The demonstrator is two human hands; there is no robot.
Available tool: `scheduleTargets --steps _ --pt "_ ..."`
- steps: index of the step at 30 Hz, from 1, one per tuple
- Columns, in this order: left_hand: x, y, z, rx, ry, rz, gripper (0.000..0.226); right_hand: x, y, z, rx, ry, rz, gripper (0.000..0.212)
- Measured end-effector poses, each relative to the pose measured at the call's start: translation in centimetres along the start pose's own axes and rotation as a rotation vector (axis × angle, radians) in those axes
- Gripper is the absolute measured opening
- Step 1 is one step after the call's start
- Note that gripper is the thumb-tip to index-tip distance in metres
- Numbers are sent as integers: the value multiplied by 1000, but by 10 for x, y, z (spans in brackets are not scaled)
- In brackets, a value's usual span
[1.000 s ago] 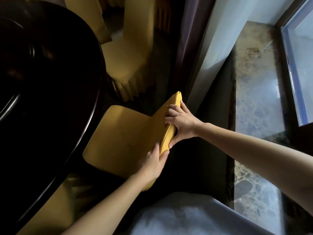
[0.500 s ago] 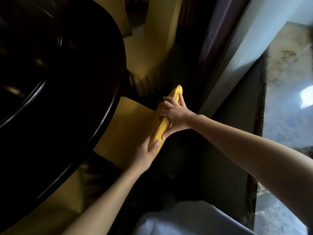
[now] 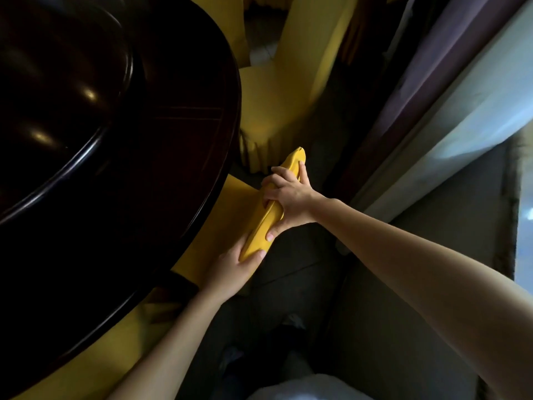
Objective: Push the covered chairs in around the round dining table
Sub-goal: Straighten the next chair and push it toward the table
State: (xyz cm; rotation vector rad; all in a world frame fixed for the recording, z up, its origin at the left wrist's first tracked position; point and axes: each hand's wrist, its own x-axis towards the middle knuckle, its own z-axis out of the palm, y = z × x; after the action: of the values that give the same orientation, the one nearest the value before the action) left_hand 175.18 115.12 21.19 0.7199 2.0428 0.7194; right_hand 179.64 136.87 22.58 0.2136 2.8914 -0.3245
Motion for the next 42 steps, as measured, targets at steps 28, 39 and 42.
scheduleTargets --steps 28,39,42 --pt "0 4 0 65 85 -34 84 -6 7 3 23 67 -50 94" --pt "12 -1 -2 36 66 -75 74 -18 24 -4 121 83 -88 83" --pt "37 10 -9 7 -7 -49 81 -15 38 -6 238 141 -84 75"
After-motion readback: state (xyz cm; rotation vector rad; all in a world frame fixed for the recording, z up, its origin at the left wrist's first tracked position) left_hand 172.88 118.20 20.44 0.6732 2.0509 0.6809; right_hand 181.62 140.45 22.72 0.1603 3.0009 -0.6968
